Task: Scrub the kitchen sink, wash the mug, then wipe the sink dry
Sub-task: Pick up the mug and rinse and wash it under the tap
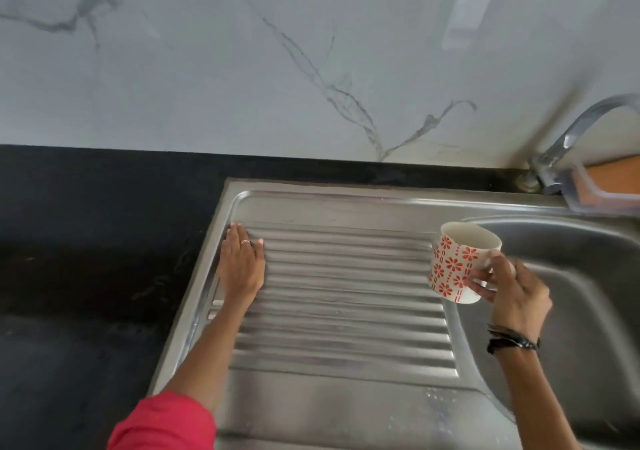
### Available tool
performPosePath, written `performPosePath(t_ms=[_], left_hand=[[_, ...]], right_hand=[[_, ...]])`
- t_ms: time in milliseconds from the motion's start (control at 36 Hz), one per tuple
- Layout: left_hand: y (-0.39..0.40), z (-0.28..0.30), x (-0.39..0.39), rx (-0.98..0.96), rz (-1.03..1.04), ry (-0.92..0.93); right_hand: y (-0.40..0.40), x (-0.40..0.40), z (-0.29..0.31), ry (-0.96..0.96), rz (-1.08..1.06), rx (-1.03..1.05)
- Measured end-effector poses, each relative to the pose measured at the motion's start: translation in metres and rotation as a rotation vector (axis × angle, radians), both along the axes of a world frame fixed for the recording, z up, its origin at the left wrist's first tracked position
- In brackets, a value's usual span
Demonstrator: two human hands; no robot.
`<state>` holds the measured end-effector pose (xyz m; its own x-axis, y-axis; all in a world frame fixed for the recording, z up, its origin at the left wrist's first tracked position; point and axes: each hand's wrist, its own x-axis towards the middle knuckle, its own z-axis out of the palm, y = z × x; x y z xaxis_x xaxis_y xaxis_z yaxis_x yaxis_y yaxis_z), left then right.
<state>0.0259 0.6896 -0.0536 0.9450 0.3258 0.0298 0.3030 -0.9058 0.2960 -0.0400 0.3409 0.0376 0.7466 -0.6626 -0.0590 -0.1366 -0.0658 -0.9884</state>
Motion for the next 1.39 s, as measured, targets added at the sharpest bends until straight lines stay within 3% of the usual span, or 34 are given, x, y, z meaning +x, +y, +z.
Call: performPosePath(t_ms=[167,333,528,667,778,861,1083,1250,1389], left_hand=[[-0.019,-0.002,-0.007,0.078,-0.020,0.012],[-0.124,-0.006,-0.020,-0.051,-0.304,-0.004],[-0.279,0.001,-0.032,-0.036,-0.693,0.062],[-0.321,0.012,-0.042,-0.163,-0.860,0.100],[-0.301,0.020,-0.062,-0.334,-0.768,0.038],[-0.259,0.019,-0.077,-0.343,-0.639,0.000],[-0.081,0.010,-0.121,-0.210,-0.080,-0.012],[-0.002,-0.001,-0.144,-0.067,0.093,0.049],[-0.011,-0.001,-0.141,-0.013,0.154,0.026]], right_hand=[[-0.018,-0.026,0.000,0.015,-0.045,-0.046],[-0.052,-0.040,0.000,0.029,-0.092,-0.041],[-0.107,-0.060,0.010,0.004,-0.093,-0.055],[-0.139,-0.075,0.019,-0.016,-0.037,-0.099],[-0.148,-0.074,0.022,-0.029,0.005,-0.075],[-0.148,-0.068,0.020,-0.027,0.043,-0.050],[-0.095,-0.051,0.015,-0.049,0.143,0.023],[-0.041,-0.044,0.015,-0.055,0.195,0.085],[-0.010,-0.040,0.011,-0.042,0.211,0.099]])
